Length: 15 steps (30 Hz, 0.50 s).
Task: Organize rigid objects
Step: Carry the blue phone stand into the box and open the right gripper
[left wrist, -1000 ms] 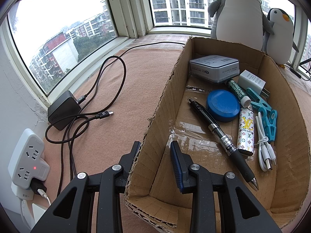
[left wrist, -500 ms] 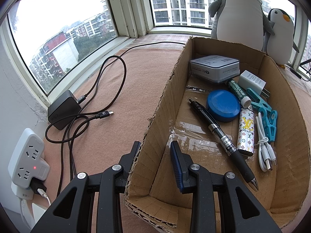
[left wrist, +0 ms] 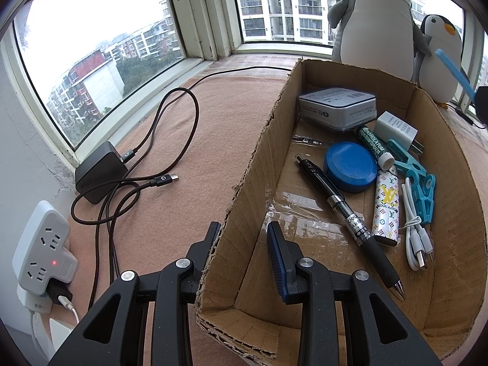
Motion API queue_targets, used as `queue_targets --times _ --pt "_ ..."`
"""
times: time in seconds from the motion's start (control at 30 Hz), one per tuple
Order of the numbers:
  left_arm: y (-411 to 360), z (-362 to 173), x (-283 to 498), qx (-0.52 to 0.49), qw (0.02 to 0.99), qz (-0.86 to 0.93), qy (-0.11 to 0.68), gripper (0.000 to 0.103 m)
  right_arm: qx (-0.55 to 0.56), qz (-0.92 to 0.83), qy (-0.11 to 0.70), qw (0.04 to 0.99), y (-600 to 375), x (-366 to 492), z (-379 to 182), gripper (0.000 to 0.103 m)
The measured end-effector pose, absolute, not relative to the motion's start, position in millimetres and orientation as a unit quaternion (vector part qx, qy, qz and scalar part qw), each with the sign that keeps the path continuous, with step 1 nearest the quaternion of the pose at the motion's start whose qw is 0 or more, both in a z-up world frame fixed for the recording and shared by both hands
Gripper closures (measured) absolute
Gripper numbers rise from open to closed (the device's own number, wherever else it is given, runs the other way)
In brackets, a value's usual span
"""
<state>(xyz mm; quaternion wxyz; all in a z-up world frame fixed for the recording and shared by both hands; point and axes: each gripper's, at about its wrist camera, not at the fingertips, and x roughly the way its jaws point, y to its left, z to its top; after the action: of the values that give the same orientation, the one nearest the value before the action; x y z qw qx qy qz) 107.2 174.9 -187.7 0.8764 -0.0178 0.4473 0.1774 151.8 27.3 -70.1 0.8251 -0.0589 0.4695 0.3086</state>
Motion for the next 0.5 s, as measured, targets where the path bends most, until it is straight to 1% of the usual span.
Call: queue_targets --times 0.5 --pt "175.2 -187.8 107.0 -0.018 0.876 0.177 0.447 0.07 -0.088 0.316 0.484 0.811 62.1 161.7 -91.1 0.07"
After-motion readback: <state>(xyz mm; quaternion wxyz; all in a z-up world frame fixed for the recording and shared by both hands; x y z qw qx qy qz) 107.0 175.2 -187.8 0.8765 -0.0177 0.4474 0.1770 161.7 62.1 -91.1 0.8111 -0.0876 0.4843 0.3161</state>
